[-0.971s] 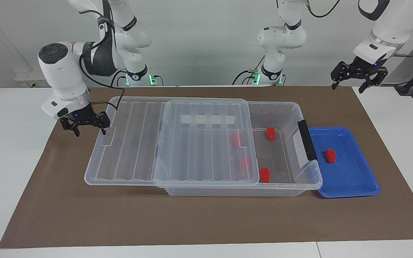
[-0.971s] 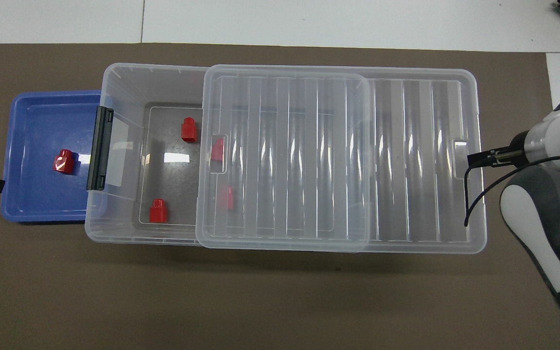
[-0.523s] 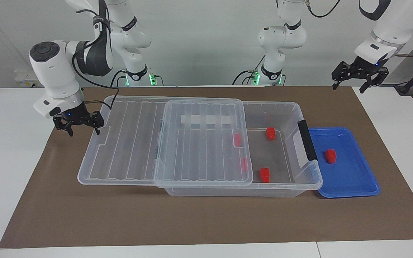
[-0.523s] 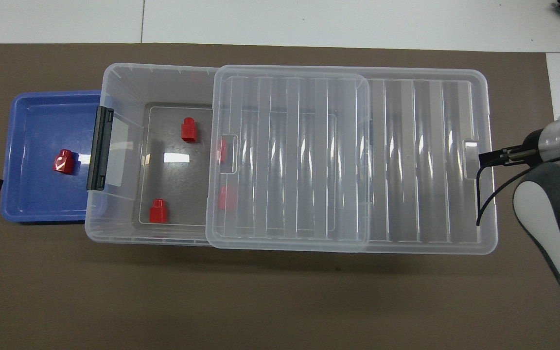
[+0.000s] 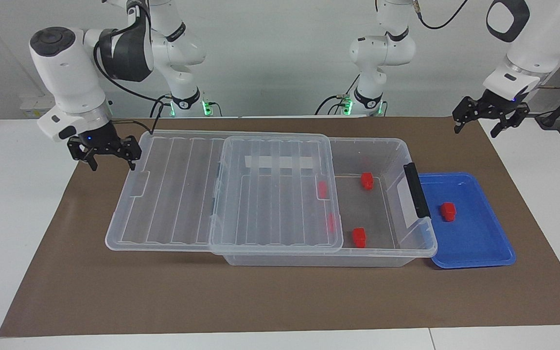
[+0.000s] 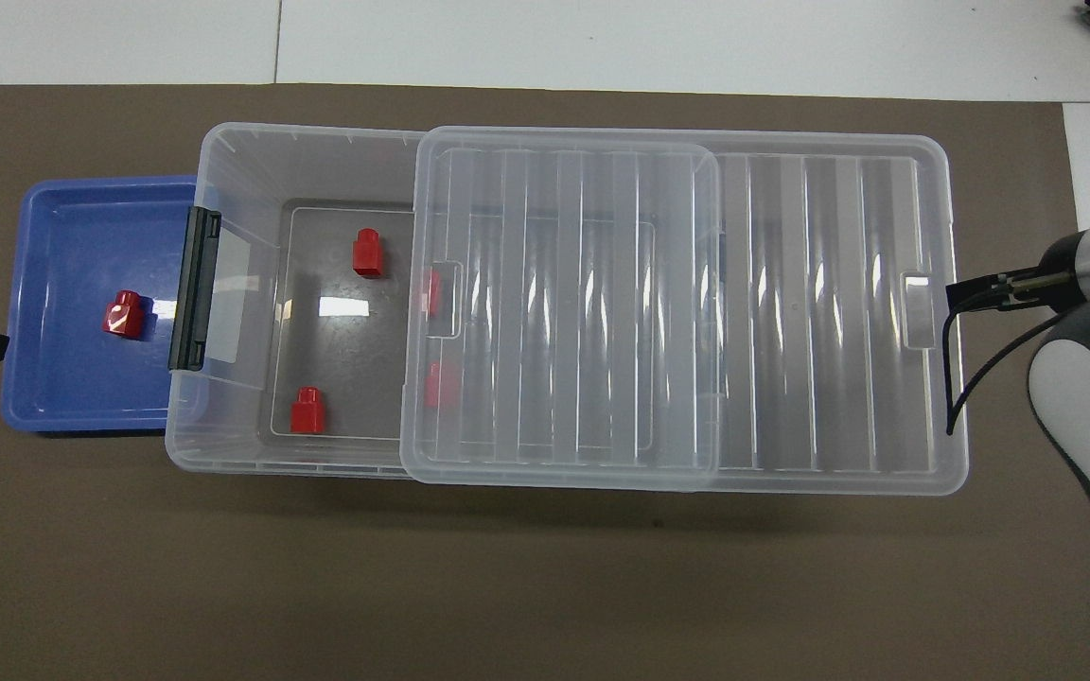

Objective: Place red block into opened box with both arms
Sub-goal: 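Release the lid while the left gripper reaches the red block, then grasp the red block in the blue tray with the left gripper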

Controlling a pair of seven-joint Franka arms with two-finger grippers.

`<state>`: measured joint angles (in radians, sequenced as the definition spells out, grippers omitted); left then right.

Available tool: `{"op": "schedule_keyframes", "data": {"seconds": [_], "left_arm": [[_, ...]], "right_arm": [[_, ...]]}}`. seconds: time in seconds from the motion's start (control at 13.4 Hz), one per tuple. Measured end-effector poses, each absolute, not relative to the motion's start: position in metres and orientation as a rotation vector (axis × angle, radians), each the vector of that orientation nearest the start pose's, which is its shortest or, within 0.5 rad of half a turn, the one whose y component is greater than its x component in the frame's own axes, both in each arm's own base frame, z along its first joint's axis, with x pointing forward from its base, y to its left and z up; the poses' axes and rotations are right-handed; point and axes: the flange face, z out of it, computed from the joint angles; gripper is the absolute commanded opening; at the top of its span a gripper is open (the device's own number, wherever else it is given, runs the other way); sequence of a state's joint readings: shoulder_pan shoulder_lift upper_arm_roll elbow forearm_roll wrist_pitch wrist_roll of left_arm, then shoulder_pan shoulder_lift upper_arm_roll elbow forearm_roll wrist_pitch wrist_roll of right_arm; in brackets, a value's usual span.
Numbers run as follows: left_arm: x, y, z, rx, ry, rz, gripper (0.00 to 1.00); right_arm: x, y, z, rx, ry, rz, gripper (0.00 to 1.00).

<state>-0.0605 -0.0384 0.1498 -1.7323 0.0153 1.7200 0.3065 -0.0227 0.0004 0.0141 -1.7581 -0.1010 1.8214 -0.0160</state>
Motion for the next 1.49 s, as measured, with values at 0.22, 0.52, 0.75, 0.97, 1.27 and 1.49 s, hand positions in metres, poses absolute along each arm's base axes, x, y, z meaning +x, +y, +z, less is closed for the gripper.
{"op": "schedule_keyframes", "data": {"seconds": [0.22, 0.52, 0.75, 0.97, 1.27, 1.49], "left_arm": [[0.574, 0.064, 0.534, -3.098, 0.299, -0.065, 1.00], [0.593, 0.079, 0.475, -3.086, 0.253, -0.092, 1.00], [0.588, 0.094, 0.420, -3.082, 0.189, -0.130, 1.00], [0.584, 0.092, 0.374, -3.087, 0.084, -0.119, 1.00], [0.589, 0.098, 0.348, -3.081, 0.052, -0.122, 1.00], [0.590, 0.095, 0.332, -3.079, 0.064, -0.117, 1.00]], "right_arm": [[0.569, 0.008, 0.584, -3.218, -0.003, -0.127, 1.00], [0.567, 0.011, 0.608, -3.155, 0.026, -0.126, 1.00], [0.565, 0.008, 0.616, -3.154, 0.036, -0.120, 1.00], [0.564, 0.004, 0.616, -3.155, 0.048, -0.099, 1.00], [0.557, 0.002, 0.617, -3.158, 0.056, -0.026, 1.00], [0.547, 0.002, 0.624, -3.159, 0.057, 0.011, 1.00]]}}
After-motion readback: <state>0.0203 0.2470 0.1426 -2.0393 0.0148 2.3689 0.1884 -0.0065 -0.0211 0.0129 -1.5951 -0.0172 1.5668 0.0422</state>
